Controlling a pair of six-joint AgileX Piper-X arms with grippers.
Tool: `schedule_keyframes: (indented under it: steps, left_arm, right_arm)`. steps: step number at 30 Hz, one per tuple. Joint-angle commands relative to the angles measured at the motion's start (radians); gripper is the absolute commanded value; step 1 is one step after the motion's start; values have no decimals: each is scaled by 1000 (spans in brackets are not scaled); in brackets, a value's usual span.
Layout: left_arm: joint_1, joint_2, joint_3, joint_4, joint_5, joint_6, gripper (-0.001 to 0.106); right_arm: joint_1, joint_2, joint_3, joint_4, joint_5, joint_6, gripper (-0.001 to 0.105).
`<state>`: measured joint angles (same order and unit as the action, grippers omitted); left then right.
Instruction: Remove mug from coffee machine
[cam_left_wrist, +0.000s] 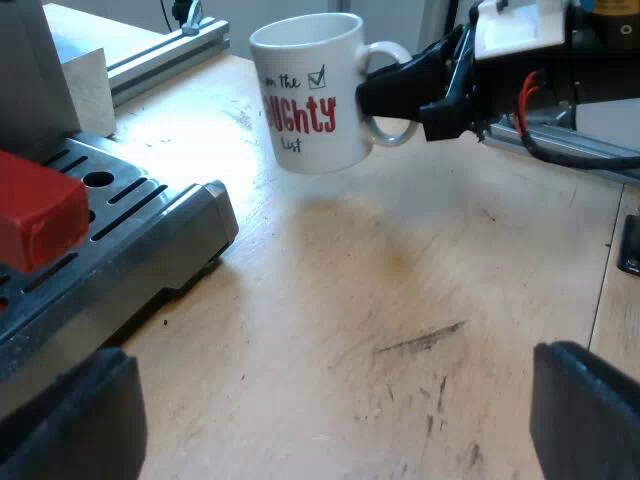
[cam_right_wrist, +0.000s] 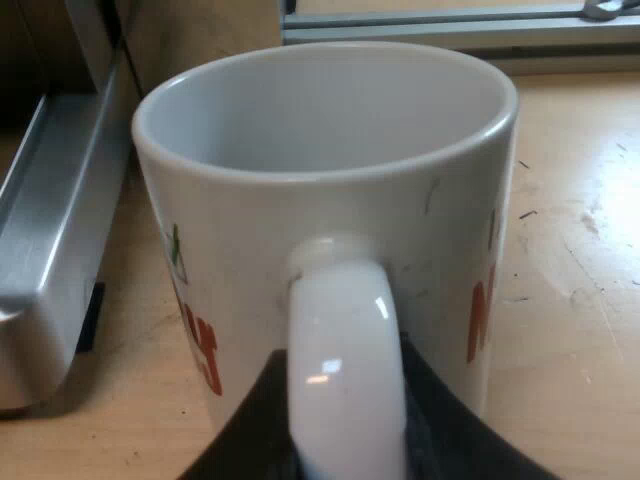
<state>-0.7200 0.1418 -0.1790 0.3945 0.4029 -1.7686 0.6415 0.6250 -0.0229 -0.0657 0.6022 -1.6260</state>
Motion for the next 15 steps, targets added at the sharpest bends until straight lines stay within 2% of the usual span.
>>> schedule_keyframes:
  steps: [1, 5, 7, 8, 15]
  left_arm:
    - [-4, -2, -4, -12, -4, -7, 80]
    - [-4, -2, -4, -12, -4, -7, 80]
    - [-4, -2, -4, -12, -4, -7, 80]
    - [-4, -2, -4, -12, -4, -7, 80]
    - [-4, -2, -4, -12, -4, -7, 80]
  right_arm:
    - [-53, 39, 7, -169, -40, -62, 0]
    - [-94, 122, 17, -255, -51, -97, 0]
    - [-118, 202, 17, -349, -110, -179, 0]
    - [-123, 222, 17, -367, -119, -194, 0]
    - [-206, 450, 17, -633, -145, -175, 0]
